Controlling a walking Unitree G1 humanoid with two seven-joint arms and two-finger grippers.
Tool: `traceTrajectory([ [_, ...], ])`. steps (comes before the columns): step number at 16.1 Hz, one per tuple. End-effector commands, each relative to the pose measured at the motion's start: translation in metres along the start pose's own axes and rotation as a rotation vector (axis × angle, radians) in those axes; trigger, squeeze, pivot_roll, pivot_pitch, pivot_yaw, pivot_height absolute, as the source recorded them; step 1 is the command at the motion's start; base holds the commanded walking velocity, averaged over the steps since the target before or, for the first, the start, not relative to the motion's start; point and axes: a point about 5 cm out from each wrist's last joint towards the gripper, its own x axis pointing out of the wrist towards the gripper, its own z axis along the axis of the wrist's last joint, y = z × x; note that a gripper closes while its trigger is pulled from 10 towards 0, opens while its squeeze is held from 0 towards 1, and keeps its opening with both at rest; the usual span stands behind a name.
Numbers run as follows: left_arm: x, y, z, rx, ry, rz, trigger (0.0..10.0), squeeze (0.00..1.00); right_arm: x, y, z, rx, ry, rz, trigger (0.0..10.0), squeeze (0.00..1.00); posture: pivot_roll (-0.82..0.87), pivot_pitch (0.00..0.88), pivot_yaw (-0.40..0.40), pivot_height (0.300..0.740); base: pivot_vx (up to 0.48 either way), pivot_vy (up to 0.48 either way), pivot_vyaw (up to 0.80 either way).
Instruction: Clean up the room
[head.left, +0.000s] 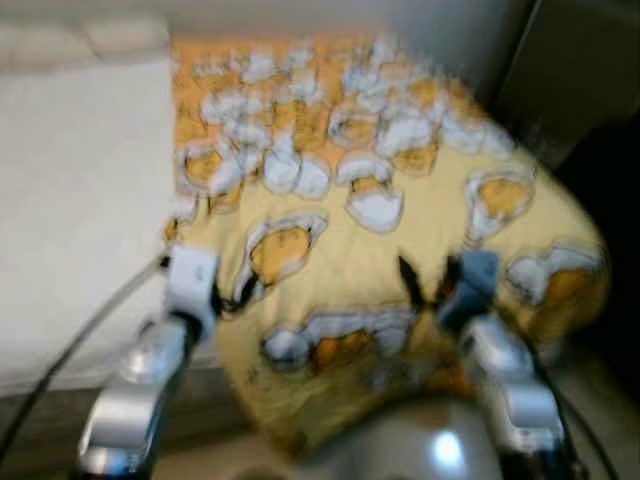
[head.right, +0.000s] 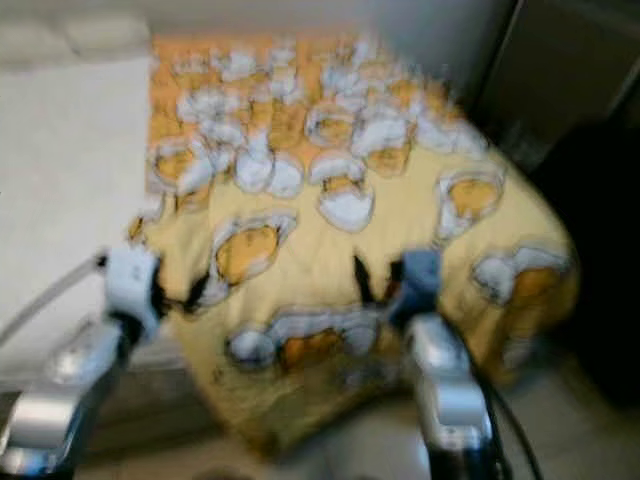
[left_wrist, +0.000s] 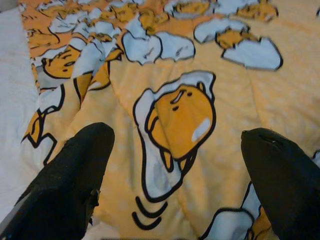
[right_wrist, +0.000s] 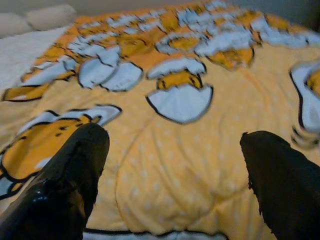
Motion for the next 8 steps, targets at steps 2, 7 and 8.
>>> traceTrajectory([
  [2, -0.0002, 0.0061, 0.0047, 0.014, -0.018, 0.024, 10.0, 0.00, 0.0017, 0.0058, 0.0027, 0.010, -0.001, 0.012, 10.0, 1.00, 0.01, 0.000, 0.024, 0.740, 0.000, 0.392, -0.80],
  [7, -0.0014, 0.0073, 0.0035, 0.008, -0.022, 0.034, 10.0, 0.00, 0.0002, 0.0127, -0.0014, -0.024, 0.036, 0.054, 10.0, 1.00, 0.01, 0.000, 0.020, 0.740, 0.000, 0.392, -0.27],
  [8, -0.0018, 0.0074, 0.0031, 0.007, -0.021, 0.036, 10.0, 0.00, 0.0003, 0.0127, -0.0028, -0.029, 0.043, 0.060, 10.0, 0.90, 0.01, 0.000, 0.019, 0.740, 0.000, 0.398, 0.00],
])
